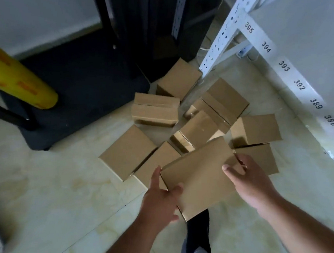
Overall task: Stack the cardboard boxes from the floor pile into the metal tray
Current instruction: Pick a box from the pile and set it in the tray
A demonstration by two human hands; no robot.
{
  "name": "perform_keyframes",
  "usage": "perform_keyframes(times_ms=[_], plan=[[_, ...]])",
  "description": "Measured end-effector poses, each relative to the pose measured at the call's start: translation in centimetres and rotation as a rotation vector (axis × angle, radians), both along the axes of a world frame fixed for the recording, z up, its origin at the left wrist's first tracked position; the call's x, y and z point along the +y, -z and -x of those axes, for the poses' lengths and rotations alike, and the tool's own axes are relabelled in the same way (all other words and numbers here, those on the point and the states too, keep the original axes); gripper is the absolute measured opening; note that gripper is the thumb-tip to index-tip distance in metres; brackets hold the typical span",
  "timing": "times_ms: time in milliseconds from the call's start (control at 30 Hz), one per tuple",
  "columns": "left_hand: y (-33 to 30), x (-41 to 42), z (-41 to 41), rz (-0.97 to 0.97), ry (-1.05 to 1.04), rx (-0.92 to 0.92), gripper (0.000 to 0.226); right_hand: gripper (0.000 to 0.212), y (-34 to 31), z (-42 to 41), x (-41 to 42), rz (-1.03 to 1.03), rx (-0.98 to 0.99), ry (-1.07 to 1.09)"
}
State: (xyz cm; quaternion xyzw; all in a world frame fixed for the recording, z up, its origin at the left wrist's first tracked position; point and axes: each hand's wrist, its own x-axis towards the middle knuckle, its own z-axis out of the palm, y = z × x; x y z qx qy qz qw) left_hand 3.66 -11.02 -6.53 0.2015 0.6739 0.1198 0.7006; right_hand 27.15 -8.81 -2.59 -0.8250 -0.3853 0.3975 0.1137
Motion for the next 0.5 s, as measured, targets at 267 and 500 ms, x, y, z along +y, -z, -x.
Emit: perform_keyframes(times_ms=[267,500], plan=[[-1.4,-0.4,7.9,-0.005,-0.173,0.014,0.058,0.011,-0.6,9.8,3.3,-0.114,0.083,-0.098],[-0.7,-0.6,12.0,-0.036,-0.269,0.025,0.074,0.044,-0.8,14.1,6.3,-0.028,0.025,-0.339]])
